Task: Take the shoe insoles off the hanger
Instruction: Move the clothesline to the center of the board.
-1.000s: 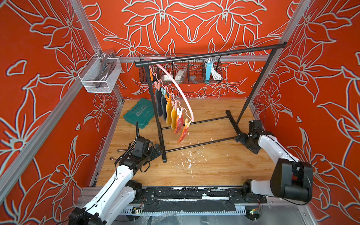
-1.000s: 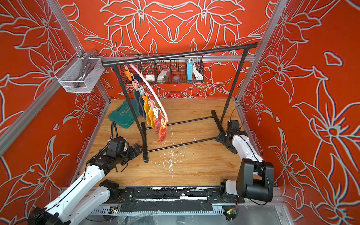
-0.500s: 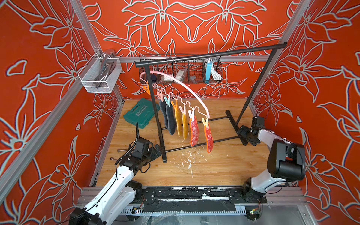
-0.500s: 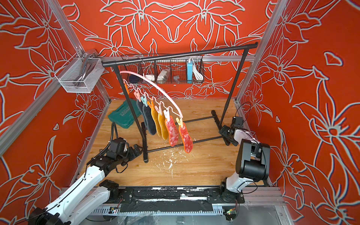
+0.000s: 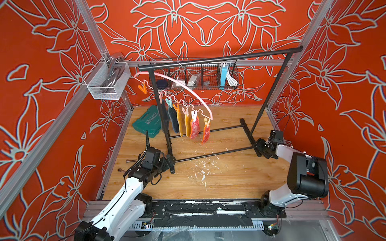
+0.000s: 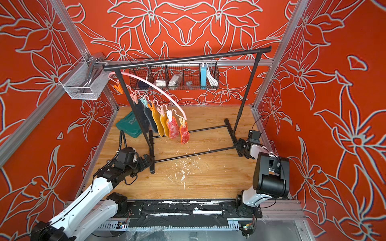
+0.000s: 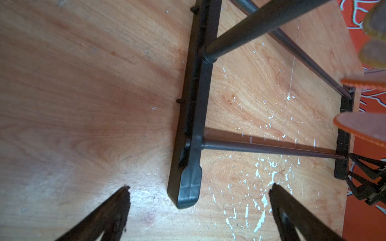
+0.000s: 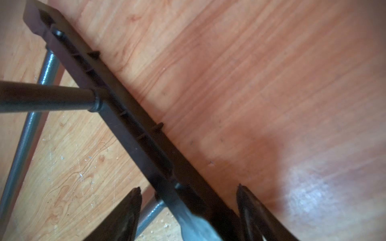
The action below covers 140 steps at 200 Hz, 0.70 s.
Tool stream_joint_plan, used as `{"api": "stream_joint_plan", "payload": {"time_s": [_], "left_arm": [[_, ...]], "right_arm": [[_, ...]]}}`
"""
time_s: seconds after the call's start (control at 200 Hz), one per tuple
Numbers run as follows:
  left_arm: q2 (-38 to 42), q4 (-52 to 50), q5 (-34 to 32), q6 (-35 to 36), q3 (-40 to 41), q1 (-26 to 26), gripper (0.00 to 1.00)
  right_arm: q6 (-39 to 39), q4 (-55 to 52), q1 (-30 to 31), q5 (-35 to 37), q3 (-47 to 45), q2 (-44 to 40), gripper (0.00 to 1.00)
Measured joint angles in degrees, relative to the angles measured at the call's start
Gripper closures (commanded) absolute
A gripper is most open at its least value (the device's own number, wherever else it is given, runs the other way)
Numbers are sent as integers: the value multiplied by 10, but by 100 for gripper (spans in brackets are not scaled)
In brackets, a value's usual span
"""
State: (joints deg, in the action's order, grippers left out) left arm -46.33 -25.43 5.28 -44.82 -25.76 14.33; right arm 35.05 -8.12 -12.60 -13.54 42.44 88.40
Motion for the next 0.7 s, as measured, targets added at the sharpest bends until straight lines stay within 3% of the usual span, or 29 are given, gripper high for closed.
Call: {"api": "stream_joint_plan", "payload": {"time_s": [0.195,0.545,0.701], "left_arm": [[-8,5,-4,0,0,0,2],[-21,14,-16,0,3,0,2],[-36,21,-17,0,4,0,2]], "right_arm": [[3,-13,16,35,-1,-4,33],[-28,-103,72,123,74,29,21],[-31,-116,77,128,110,67,15]]}}
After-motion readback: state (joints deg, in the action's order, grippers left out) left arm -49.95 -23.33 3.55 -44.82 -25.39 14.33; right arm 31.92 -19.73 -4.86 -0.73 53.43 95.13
